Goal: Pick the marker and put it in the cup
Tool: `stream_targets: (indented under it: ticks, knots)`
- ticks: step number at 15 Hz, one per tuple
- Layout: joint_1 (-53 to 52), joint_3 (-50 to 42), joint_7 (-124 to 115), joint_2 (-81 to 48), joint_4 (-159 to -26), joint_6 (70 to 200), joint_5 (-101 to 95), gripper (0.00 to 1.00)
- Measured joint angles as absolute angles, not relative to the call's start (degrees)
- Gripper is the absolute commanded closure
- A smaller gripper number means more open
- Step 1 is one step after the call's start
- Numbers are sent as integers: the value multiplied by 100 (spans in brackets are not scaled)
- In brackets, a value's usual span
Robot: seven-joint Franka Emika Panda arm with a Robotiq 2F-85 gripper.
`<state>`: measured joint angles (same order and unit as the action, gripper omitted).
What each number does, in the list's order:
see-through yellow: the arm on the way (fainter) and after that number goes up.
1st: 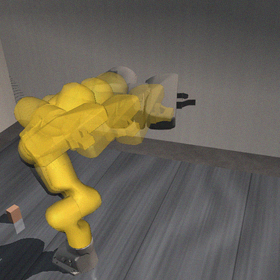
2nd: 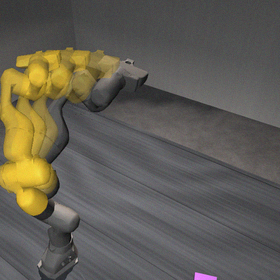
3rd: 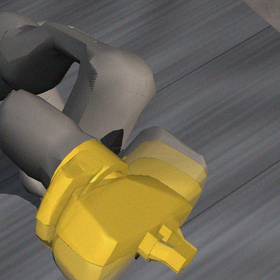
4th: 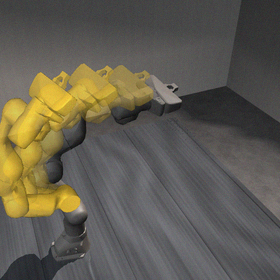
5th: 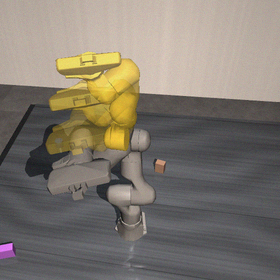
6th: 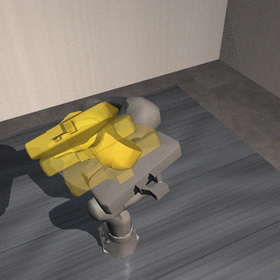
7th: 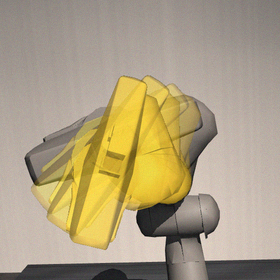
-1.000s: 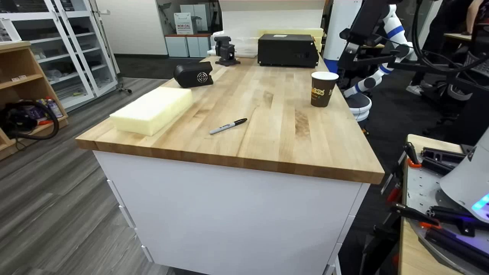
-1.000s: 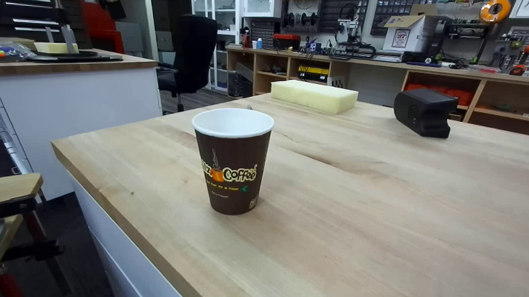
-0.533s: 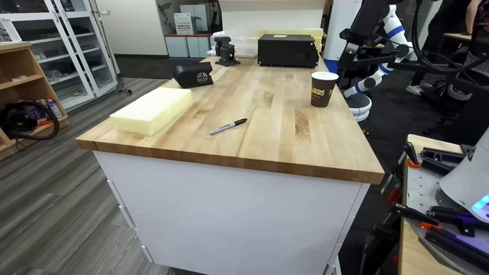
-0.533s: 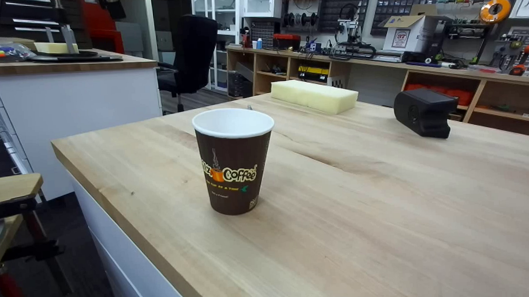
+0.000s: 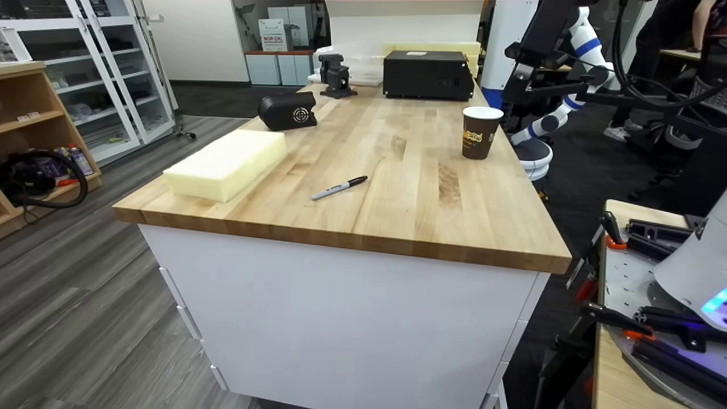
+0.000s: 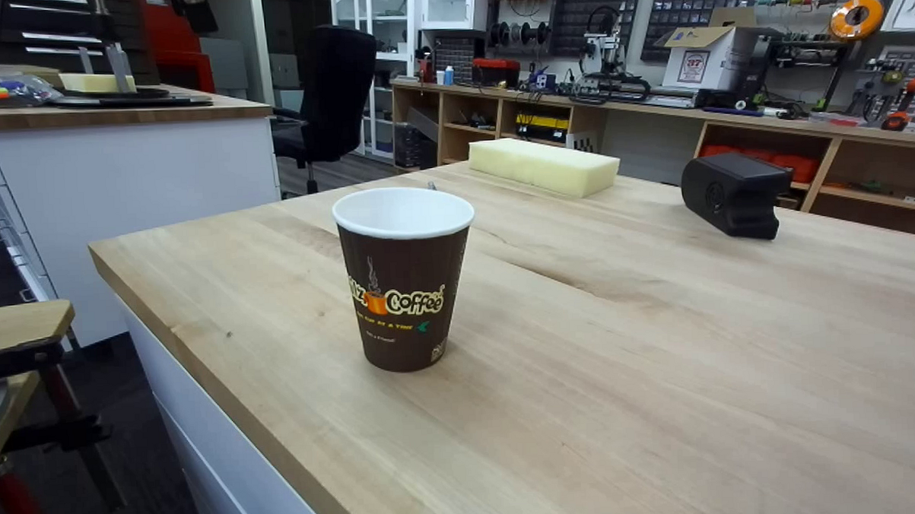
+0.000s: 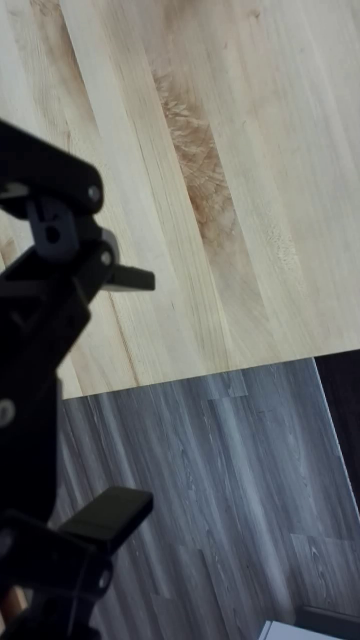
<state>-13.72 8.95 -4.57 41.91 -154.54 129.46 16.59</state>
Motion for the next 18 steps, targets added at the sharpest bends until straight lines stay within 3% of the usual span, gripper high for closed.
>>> stream_targets:
  ticks: [4, 11, 18]
  knots:
    - [-1334, 847, -413, 4191, -15362, 12593, 1462, 0]
    - [-1236, 271, 1000, 3970, -14228, 10466, 519, 0]
    - [-1236, 32, 2962, 2028, -12767, 10267, -177, 0]
